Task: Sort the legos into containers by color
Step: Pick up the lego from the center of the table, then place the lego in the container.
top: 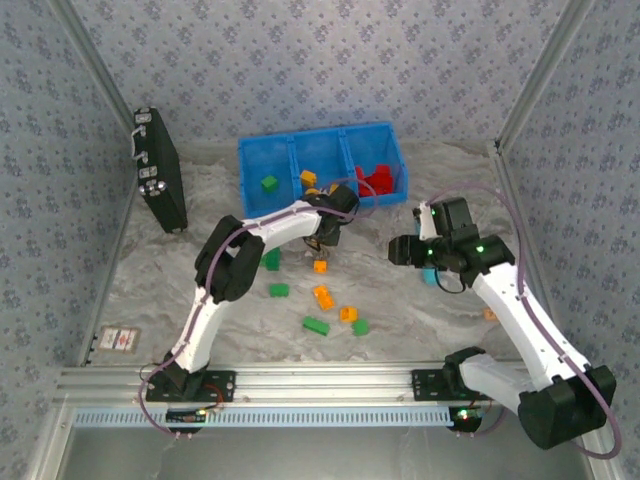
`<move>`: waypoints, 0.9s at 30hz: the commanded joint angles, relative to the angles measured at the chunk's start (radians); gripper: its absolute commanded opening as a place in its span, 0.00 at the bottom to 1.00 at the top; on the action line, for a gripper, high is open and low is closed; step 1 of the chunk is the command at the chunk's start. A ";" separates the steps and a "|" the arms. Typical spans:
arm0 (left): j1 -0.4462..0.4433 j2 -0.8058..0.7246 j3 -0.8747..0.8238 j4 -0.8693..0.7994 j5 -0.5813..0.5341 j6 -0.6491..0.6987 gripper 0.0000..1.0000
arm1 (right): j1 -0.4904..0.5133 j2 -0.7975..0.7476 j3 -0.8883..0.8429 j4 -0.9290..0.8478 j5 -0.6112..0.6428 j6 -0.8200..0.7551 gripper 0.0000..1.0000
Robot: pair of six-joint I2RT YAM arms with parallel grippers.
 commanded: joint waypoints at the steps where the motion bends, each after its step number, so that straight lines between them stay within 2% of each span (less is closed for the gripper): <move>1: 0.013 -0.093 0.115 -0.053 -0.020 0.035 0.21 | 0.033 -0.032 -0.055 0.002 -0.021 0.032 0.62; 7: 0.054 -0.074 0.291 -0.027 -0.011 0.097 0.22 | 0.119 -0.025 -0.116 0.075 -0.002 0.079 0.63; 9: 0.075 -0.028 0.362 -0.033 -0.009 0.108 0.22 | 0.145 -0.022 -0.127 0.097 0.012 0.089 0.64; 12: 0.099 0.049 0.456 -0.044 -0.033 0.128 0.21 | 0.167 -0.014 -0.116 0.091 0.043 0.106 0.77; 20: 0.144 0.228 0.633 -0.039 -0.028 0.143 0.21 | 0.196 0.012 -0.083 0.109 0.033 0.094 0.80; 27: 0.163 0.244 0.651 -0.027 -0.024 0.115 0.34 | 0.245 0.068 -0.064 0.137 0.035 0.092 0.81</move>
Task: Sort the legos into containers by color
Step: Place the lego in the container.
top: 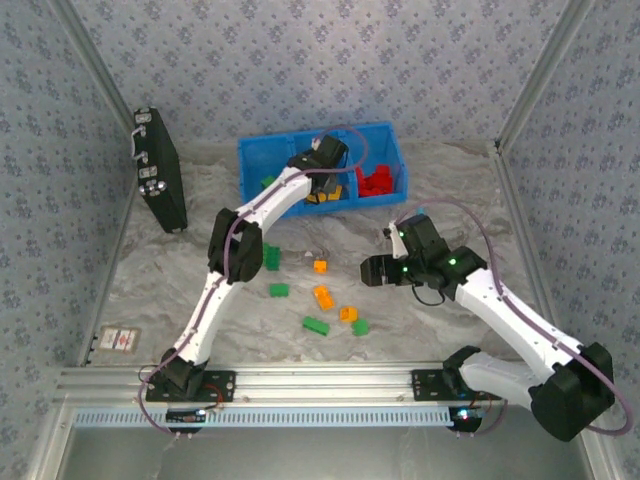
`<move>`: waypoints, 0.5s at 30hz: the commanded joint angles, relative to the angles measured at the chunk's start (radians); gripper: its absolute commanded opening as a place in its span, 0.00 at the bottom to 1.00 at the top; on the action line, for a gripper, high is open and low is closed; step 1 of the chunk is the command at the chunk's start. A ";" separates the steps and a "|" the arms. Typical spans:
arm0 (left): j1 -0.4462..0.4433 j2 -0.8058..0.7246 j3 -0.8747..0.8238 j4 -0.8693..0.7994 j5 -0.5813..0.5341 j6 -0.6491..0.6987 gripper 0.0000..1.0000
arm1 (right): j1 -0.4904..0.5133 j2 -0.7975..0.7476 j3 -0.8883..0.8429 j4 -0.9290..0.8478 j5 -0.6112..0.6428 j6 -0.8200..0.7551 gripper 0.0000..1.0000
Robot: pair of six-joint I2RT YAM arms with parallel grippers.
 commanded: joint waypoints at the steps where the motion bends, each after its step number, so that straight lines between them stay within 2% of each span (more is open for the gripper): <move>1: 0.006 -0.031 0.054 0.003 -0.005 -0.005 0.36 | 0.021 0.037 0.040 0.014 0.005 0.001 0.81; 5: 0.007 -0.054 0.054 -0.003 0.009 -0.001 0.51 | 0.042 0.092 0.051 0.039 0.005 -0.013 0.83; 7: 0.006 -0.077 0.054 -0.016 0.015 -0.001 0.63 | 0.051 0.128 0.061 0.040 0.006 -0.030 0.85; 10: 0.006 -0.135 0.050 -0.027 0.029 0.014 0.68 | 0.058 0.182 0.087 0.075 0.010 -0.066 0.86; 15: 0.004 -0.294 0.049 -0.024 0.070 0.051 0.69 | 0.077 0.281 0.140 0.125 -0.019 -0.102 0.84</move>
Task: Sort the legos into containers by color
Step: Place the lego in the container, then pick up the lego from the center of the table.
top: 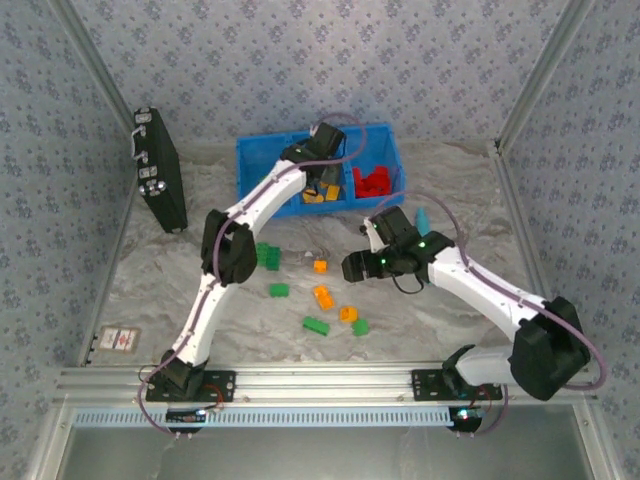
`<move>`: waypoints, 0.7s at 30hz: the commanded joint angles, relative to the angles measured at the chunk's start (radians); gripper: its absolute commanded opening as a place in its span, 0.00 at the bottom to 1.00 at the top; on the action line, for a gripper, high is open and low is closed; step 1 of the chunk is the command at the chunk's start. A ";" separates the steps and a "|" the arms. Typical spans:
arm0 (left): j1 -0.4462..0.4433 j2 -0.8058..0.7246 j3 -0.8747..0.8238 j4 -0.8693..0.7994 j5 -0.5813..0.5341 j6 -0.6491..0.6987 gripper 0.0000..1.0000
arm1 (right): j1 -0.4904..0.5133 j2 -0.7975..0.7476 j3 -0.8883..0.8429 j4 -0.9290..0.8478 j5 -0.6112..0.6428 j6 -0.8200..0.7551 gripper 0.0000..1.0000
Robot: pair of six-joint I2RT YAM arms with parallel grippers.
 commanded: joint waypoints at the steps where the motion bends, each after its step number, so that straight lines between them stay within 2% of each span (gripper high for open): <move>1: 0.005 -0.222 0.033 0.002 0.036 0.044 0.69 | 0.029 0.069 0.067 0.057 -0.022 -0.049 0.83; 6: 0.005 -0.421 -0.041 -0.015 0.063 0.098 0.70 | 0.106 0.217 0.151 0.101 -0.032 -0.054 0.83; 12: 0.007 -0.757 -0.358 0.016 0.002 0.153 0.72 | 0.152 0.378 0.274 0.065 0.033 0.000 0.81; 21: 0.021 -1.264 -0.801 -0.009 -0.106 0.203 0.81 | 0.174 0.531 0.398 -0.032 0.137 0.101 0.81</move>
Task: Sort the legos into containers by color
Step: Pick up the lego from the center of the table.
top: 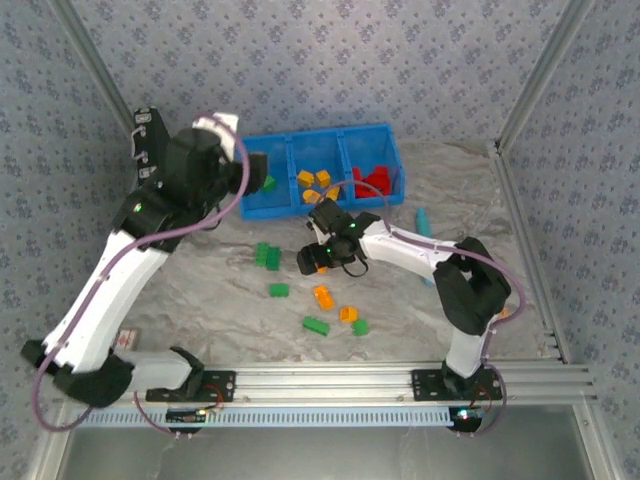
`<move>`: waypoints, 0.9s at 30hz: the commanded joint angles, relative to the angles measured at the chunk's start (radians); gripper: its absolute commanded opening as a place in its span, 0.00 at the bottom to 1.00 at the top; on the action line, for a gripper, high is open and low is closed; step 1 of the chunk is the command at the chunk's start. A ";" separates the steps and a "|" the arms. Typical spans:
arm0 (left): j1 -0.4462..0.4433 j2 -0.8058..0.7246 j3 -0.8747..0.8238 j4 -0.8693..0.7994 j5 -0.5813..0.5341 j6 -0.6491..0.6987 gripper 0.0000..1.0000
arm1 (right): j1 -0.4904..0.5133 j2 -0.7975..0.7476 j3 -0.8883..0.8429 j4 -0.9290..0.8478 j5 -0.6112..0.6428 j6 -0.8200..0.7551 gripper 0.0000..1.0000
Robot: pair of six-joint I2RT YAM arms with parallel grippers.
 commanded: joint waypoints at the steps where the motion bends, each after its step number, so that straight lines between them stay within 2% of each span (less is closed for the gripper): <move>1: 0.015 -0.135 -0.097 -0.042 -0.078 0.039 0.82 | 0.007 0.057 0.059 -0.091 0.060 0.064 0.81; 6: 0.050 -0.297 -0.224 -0.113 -0.098 0.038 0.84 | 0.008 0.129 0.121 -0.138 0.084 0.100 0.78; 12: 0.066 -0.384 -0.339 -0.137 -0.040 0.005 0.85 | 0.002 0.200 0.200 -0.187 0.097 0.109 0.70; 14: 0.066 -0.389 -0.374 -0.142 -0.015 -0.028 0.85 | 0.002 0.222 0.224 -0.204 0.098 0.109 0.68; 21: 0.068 -0.396 -0.538 -0.159 0.068 -0.218 0.84 | -0.008 0.245 0.242 -0.246 0.101 0.110 0.51; 27: 0.068 -0.399 -0.696 -0.128 0.146 -0.362 0.83 | -0.018 0.242 0.234 -0.265 0.098 0.099 0.42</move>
